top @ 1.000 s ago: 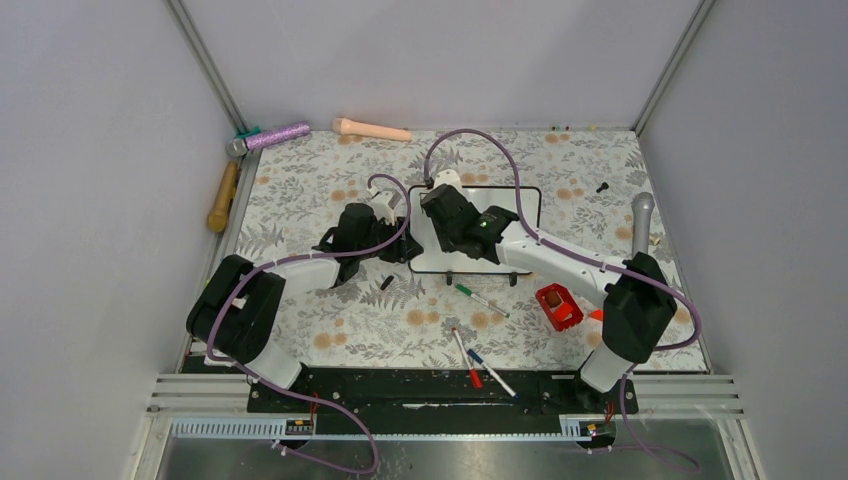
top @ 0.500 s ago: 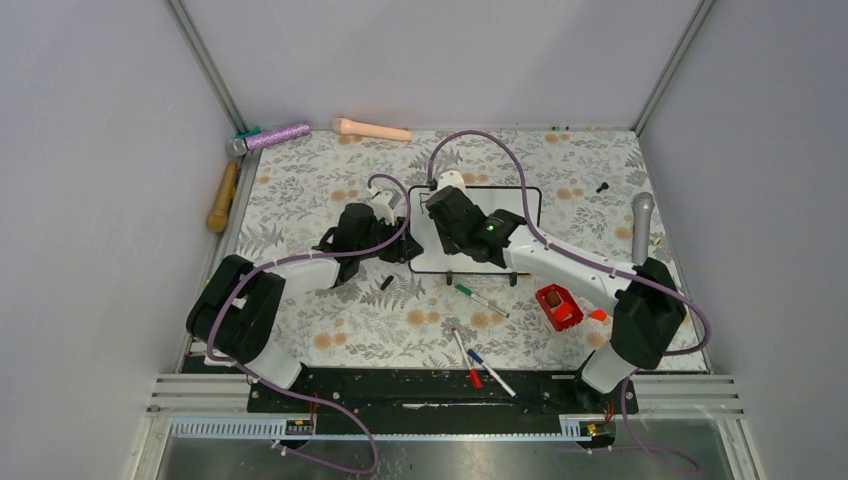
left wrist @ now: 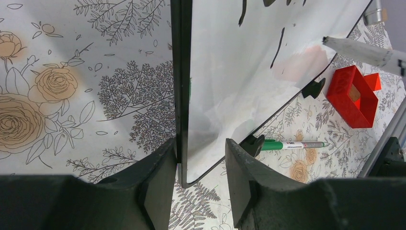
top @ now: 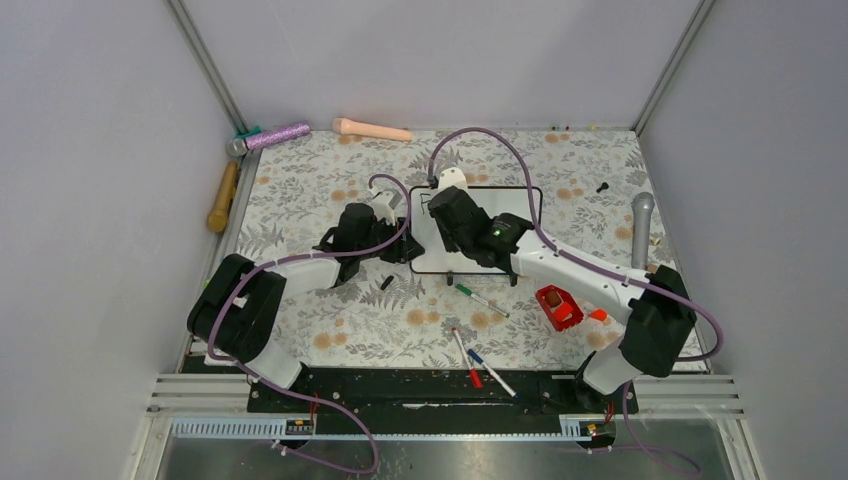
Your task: Write a sentence on the whiteboard
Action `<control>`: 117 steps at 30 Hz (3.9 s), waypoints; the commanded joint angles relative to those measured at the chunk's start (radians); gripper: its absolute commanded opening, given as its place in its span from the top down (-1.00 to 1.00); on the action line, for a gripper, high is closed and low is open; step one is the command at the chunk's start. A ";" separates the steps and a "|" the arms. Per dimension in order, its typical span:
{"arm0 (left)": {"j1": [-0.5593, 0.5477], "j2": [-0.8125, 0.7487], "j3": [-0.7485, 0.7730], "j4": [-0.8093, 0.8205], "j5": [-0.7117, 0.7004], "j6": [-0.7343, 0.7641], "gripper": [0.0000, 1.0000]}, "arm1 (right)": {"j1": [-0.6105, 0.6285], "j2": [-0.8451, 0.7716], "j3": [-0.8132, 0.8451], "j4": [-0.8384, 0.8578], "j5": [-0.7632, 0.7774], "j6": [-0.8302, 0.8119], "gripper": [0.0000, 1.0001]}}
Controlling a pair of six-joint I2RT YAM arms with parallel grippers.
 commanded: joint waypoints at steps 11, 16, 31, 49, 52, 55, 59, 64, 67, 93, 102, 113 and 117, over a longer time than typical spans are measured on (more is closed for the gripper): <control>0.000 -0.008 0.030 0.055 0.041 -0.010 0.17 | 0.016 0.082 0.094 -0.021 0.070 -0.031 1.00; 0.000 -0.005 0.030 0.056 0.041 -0.010 0.17 | 0.016 0.094 0.101 -0.020 0.080 -0.036 1.00; 0.000 -0.014 0.028 0.050 0.036 -0.006 0.17 | 0.016 0.124 0.123 -0.023 0.099 -0.043 1.00; 0.000 -0.014 0.029 0.048 0.033 -0.005 0.17 | 0.017 0.126 0.120 -0.050 0.154 -0.048 1.00; 0.000 -0.013 0.028 0.047 0.033 -0.005 0.17 | 0.016 0.115 0.109 -0.053 0.171 -0.051 1.00; 0.000 -0.014 0.029 0.047 0.034 -0.005 0.17 | 0.017 0.114 0.107 -0.063 0.180 -0.048 1.00; 0.000 -0.013 0.030 0.045 0.033 -0.005 0.17 | 0.016 0.113 0.103 -0.072 0.188 -0.042 1.00; 0.001 -0.017 0.029 0.043 0.032 -0.003 0.17 | 0.016 0.111 0.096 -0.079 0.180 -0.035 1.00; 0.000 -0.016 0.029 0.044 0.029 -0.002 0.17 | 0.016 0.107 0.091 -0.085 0.166 -0.029 1.00; 0.000 -0.015 0.030 0.044 0.030 0.001 0.25 | 0.016 0.000 0.014 -0.080 0.068 0.021 1.00; 0.000 -0.021 0.028 0.042 0.029 0.001 0.25 | 0.016 -0.021 0.006 -0.063 0.094 0.011 1.00; 0.000 -0.023 0.027 0.041 0.029 0.002 0.25 | 0.017 0.042 0.040 -0.071 0.119 0.007 1.00; 0.000 -0.023 0.026 0.042 0.030 0.002 0.25 | 0.016 0.053 0.041 -0.069 0.136 0.005 1.00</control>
